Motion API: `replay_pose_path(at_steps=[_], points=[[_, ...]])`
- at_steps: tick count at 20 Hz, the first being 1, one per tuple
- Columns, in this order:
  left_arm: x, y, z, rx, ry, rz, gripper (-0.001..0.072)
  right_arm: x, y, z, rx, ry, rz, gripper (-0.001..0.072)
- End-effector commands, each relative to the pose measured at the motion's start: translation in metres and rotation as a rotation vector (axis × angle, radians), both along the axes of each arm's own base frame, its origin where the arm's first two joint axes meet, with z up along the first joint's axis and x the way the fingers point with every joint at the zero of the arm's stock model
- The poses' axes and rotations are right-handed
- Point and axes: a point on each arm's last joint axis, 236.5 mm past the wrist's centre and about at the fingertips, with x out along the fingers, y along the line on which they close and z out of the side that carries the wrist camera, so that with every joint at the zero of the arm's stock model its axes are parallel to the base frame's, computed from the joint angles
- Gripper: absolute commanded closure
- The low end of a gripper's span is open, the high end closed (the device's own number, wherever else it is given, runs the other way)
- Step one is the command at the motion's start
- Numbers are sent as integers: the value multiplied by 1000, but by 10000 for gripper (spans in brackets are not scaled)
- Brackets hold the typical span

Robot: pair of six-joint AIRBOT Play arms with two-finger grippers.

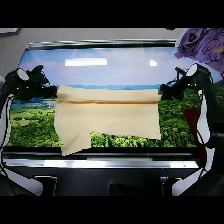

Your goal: Fold the clothes and pants, and hang the long-sleeved shirts on hangers.

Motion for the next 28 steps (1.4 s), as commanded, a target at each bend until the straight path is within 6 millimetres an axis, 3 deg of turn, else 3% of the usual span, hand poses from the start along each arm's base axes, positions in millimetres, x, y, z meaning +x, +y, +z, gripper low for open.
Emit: replay_pose_path(at_steps=[1,3,12,13,14,15,16,17,18,20,22,25,28], points=[[-26,-3,-14,-9,125,-31,690,-32,6,-20,22,125,13,687],[-36,-5,-19,-17,170,-38,690,-39,8,-27,32,150,10,687],[-36,-5,-22,-17,177,-39,689,-60,17,-36,67,229,15,684],[-37,-5,-23,-18,180,-39,689,-60,17,-36,68,229,15,648],[-37,-5,-24,-19,182,-38,685,-60,17,-36,71,228,14,558],[-37,-5,-25,-19,184,-34,614,-59,20,-35,82,227,13,448],[-37,-5,-25,-20,185,-34,488,-58,23,-34,97,224,13,334],[-36,-5,-22,-20,183,-27,324,-58,28,-31,121,220,20,269],[-35,-3,-18,-19,176,-25,221,-58,32,-27,140,214,29,241],[-30,8,1,-15,135,-1,166,-57,35,-12,154,170,76,218],[-32,27,28,-14,94,55,165,-56,27,9,122,108,120,157],[-63,53,54,-43,88,138,165,-58,7,41,150,15,89,151],[-124,65,50,-109,97,258,165,-96,-3,40,263,15,17,151]])
